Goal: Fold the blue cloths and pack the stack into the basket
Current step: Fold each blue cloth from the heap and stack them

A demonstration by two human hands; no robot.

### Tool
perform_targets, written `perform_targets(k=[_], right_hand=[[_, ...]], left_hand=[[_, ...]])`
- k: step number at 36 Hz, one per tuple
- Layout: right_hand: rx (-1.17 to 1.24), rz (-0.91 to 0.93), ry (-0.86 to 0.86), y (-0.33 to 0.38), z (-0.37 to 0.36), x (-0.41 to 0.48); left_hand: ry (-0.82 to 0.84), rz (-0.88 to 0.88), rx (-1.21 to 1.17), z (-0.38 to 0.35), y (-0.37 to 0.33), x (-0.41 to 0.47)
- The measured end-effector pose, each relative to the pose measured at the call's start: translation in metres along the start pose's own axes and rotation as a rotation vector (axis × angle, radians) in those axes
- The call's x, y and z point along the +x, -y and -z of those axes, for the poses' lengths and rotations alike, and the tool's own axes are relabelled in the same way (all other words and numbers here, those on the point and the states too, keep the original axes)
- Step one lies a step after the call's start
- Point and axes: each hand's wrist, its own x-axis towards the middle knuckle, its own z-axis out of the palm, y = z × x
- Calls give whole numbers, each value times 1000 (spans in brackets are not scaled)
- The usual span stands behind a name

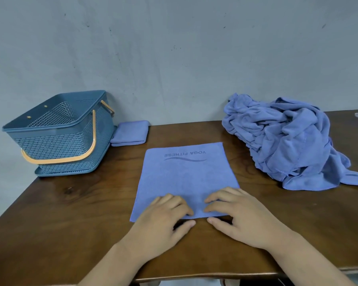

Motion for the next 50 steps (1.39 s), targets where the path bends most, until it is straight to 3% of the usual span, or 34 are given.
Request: perform_targets(k=[8, 15, 19, 29, 37, 45, 50], right_hand=[[-8, -15, -72, 2, -3, 1], [-47, -51, -97, 7, -1, 3], [-63, -47, -103, 6, -2, 3], [6, -88, -62, -2, 0, 1], [203, -233, -26, -20, 4, -5], [585, -402, -89, -20, 25, -13], [695, -488, -146, -17, 38, -18]], left_hand=[[-52, -18, 112, -5, -3, 5], [33, 112, -24, -2, -2, 6], [65, 75, 42, 2, -8, 8], [-69, 22, 166, -16, -17, 30], [-19, 227, 100, 13, 44, -21], [-74, 401, -261, 38, 62, -53], [-97, 485, -489, 50, 52, -51]])
